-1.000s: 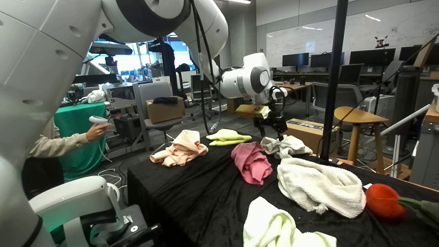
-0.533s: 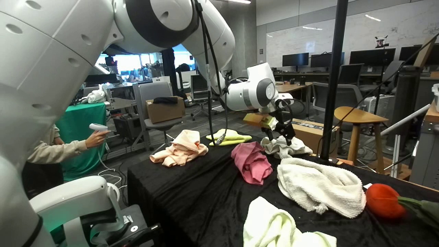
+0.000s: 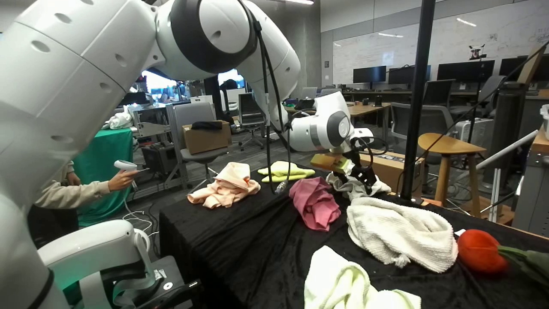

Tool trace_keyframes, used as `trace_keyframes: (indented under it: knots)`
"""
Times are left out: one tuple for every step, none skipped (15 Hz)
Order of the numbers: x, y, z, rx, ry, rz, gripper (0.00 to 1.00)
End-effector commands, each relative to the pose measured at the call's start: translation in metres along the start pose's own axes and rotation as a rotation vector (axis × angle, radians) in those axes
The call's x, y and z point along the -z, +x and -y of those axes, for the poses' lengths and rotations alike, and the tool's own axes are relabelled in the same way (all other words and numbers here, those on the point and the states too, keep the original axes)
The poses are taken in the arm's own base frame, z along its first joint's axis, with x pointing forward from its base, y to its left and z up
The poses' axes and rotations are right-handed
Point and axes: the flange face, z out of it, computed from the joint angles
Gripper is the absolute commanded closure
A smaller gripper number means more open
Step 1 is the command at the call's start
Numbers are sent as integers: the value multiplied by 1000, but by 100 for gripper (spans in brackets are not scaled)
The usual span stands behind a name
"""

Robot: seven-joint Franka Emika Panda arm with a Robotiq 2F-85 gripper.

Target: Heap up the things on the table into a pile

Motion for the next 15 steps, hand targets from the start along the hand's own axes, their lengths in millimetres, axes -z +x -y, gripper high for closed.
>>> trace_keyframes:
  knots:
    - [-10, 11, -1, -14, -1, -24, 0]
    - [-10, 12, -1, -18, 2, -26, 25]
    - [-9, 13, -1, -22, 4, -26, 27]
    - [-7, 14, -1, -25, 7, -26, 34]
    - [-6, 14, -1, -25, 9, -24, 44]
    - [-4, 14, 0, -25, 9, -25, 51]
    - [-2, 14, 1, -23, 12, -23, 58]
    - [1, 14, 2, -22, 13, -21, 67]
    - [4, 15, 3, -17, 12, -19, 73]
    - [6, 15, 5, -14, 14, -15, 80]
    - [8, 14, 6, -6, 17, -5, 88]
    - [9, 13, 8, 0, 16, 3, 90]
    - [10, 12, 9, 9, 18, 16, 94]
    - [11, 10, 9, 21, 26, 34, 95]
    - [13, 9, 10, 32, 30, 50, 95]
